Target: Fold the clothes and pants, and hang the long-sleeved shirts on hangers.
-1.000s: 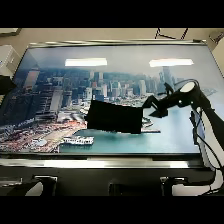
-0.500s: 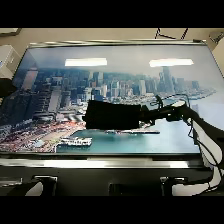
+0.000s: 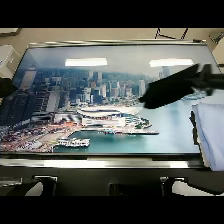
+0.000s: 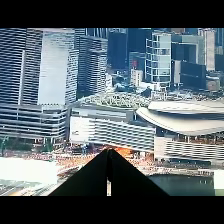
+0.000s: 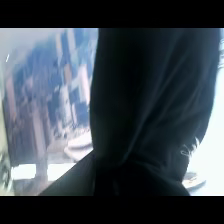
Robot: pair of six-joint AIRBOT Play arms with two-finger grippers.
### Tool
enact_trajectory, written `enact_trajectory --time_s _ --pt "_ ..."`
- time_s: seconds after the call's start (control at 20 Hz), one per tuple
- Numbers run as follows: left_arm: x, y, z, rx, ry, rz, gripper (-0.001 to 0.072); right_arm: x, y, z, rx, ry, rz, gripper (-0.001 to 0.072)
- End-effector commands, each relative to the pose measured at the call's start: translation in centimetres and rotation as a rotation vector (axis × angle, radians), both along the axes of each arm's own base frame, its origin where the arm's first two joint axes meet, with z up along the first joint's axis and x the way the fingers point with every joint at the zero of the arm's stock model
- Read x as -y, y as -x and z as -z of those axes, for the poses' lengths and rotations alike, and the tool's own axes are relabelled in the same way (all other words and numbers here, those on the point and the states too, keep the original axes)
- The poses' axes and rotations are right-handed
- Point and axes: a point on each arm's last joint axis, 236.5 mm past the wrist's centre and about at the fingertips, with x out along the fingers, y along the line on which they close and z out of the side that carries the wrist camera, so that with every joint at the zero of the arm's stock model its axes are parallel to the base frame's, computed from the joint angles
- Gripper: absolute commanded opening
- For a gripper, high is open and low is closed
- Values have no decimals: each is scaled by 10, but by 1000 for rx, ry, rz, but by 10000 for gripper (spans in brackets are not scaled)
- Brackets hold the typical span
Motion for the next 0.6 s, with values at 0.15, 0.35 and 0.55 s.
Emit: enact_trajectory --time_s 0.15,0.35,0.55 --pt "0 0 0 -1 -1 1 24 147 74 -95 41 74 477 40" --pt "1 0 0 2 -5 13 24 214 132 -112 29 94 760 39" --pt "2 -1 0 4 1 15 24 234 188 -86 -148 199 858 39"
